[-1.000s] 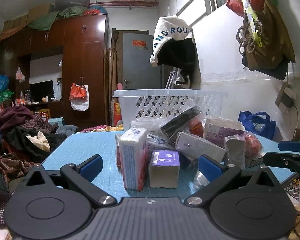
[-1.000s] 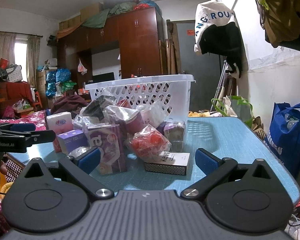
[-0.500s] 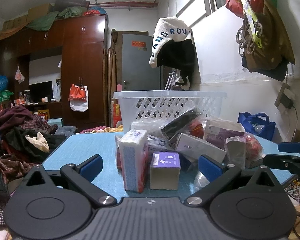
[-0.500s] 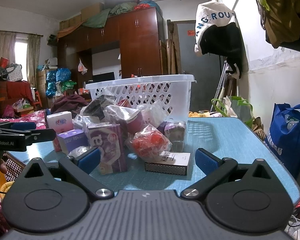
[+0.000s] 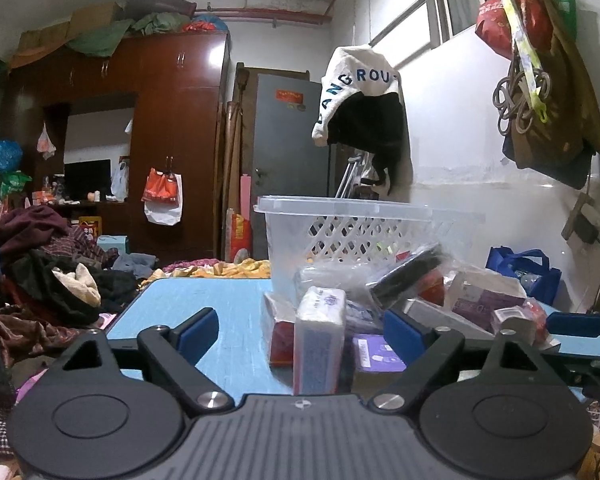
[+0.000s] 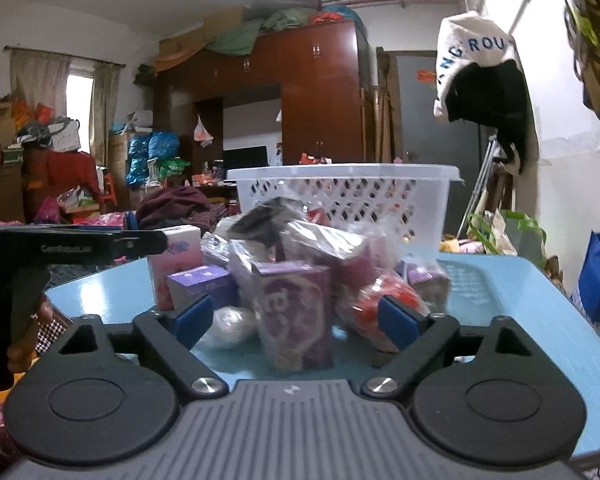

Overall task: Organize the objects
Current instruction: 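Approach the white tissue box with the left gripper and the purple box with the right, then grasp the white box with the left gripper while the right grasps the purple box, lift both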

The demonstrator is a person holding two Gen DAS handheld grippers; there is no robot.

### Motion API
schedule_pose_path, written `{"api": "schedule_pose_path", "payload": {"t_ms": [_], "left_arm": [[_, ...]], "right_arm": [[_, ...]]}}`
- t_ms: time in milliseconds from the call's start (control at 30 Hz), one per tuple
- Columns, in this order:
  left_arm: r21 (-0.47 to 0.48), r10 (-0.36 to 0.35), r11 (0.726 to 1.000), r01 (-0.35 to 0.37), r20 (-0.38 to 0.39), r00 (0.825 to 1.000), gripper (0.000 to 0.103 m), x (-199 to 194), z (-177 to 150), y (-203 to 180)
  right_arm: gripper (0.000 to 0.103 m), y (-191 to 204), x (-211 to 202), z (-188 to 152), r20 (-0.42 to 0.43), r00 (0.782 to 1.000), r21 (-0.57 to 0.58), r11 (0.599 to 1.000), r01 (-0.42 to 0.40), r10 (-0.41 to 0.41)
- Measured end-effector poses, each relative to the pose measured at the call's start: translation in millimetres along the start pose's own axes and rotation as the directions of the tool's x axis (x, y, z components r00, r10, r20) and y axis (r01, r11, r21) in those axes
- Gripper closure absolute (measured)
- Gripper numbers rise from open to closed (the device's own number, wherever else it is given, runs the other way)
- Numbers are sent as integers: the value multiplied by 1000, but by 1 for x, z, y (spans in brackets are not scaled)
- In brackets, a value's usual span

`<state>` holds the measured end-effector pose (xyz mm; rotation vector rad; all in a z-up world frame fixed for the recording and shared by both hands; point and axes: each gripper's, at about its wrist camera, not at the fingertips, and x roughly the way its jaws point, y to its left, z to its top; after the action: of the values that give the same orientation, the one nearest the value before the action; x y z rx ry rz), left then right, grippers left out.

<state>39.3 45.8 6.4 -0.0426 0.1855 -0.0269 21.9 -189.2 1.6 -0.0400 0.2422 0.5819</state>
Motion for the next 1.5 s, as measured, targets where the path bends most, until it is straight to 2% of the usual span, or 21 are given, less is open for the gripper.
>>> {"api": "schedule_pose_path", "payload": {"t_ms": [167, 233, 333, 433, 467, 500, 667, 967, 1167, 1367, 1500], "left_arm": [[20, -6, 1000, 7, -18, 1000, 17, 10, -4, -2], [25, -9, 1000, 10, -26, 1000, 19, 15, -5, -3], [25, -17, 1000, 18, -44, 999, 27, 24, -7, -4], [-2, -50, 999, 50, -56, 997, 50, 29, -9, 0], [-8, -59, 998, 58, -57, 997, 64, 28, -9, 1], [-5, -65, 998, 65, -56, 996, 72, 27, -9, 1], [9, -59, 998, 59, -25, 998, 73, 16, -7, 3], [-38, -65, 997, 66, 31, 997, 73, 5, 10, 15], [-69, -103, 992, 107, 59, 993, 73, 12, 35, 18], [-137, -185, 972, 190, 44, 982, 73, 52, 93, 16], [-173, -206, 965, 195, -50, 977, 73, 110, 136, 5]], "right_arm": [[31, 0, 6, -2, -15, 1000, -12, 1000, -6, 6], [32, -2, 10, 0, -27, 1000, -1, 1000, -3, 3], [39, -6, 15, 0, -45, 999, 12, 1000, -8, 9], [48, -8, 16, 1, -49, 999, 16, 1000, -16, 17], [50, -9, 14, 1, -47, 999, 14, 1000, -16, 17], [50, -9, 12, 1, -44, 999, 9, 1000, -16, 16], [51, -5, -1, 9, -16, 1000, -14, 1000, -18, 18], [51, -18, -16, 30, 18, 999, 12, 999, -37, 36], [51, -29, -14, 64, 43, 998, 20, 999, -46, 46], [51, -42, 29, 120, 29, 999, -29, 999, 24, -23], [50, -54, 89, 161, -93, 993, -64, 996, 62, -68]]}}
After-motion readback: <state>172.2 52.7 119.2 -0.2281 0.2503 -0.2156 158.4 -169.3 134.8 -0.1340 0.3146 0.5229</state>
